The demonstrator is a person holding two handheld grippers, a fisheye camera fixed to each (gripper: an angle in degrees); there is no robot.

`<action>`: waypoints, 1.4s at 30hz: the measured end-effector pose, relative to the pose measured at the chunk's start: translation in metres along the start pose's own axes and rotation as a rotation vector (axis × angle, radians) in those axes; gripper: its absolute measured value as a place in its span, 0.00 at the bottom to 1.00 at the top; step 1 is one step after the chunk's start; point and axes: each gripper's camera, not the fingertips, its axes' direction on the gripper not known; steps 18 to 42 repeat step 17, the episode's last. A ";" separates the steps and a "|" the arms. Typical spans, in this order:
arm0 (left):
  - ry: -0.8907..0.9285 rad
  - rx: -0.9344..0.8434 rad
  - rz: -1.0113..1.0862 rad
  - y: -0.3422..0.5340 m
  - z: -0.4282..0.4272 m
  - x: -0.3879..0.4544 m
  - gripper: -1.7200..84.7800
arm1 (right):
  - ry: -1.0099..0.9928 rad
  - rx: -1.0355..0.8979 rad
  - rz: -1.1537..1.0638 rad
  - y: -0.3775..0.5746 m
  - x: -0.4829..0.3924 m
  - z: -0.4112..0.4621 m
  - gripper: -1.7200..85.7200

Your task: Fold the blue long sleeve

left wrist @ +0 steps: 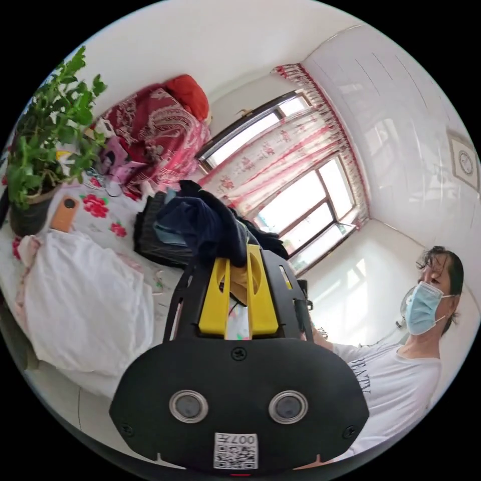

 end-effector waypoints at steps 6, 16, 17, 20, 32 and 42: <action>-0.484 -0.075 -0.215 0.157 -0.021 -0.101 0.08 | 0.369 -0.325 -0.075 0.075 0.035 0.090 0.09; -0.515 -0.427 -0.104 0.426 0.193 -0.073 0.05 | 1.141 -0.942 -0.082 0.385 0.085 -0.023 0.05; -0.501 -0.507 -0.047 0.445 0.239 -0.059 0.06 | 1.140 -0.981 -0.062 0.406 0.089 -0.030 0.05; -0.501 -0.507 -0.047 0.445 0.239 -0.059 0.06 | 1.140 -0.981 -0.062 0.406 0.089 -0.030 0.05; -0.501 -0.507 -0.047 0.445 0.239 -0.059 0.06 | 1.140 -0.981 -0.062 0.406 0.089 -0.030 0.05; -0.501 -0.507 -0.047 0.445 0.239 -0.059 0.06 | 1.140 -0.981 -0.062 0.406 0.089 -0.030 0.05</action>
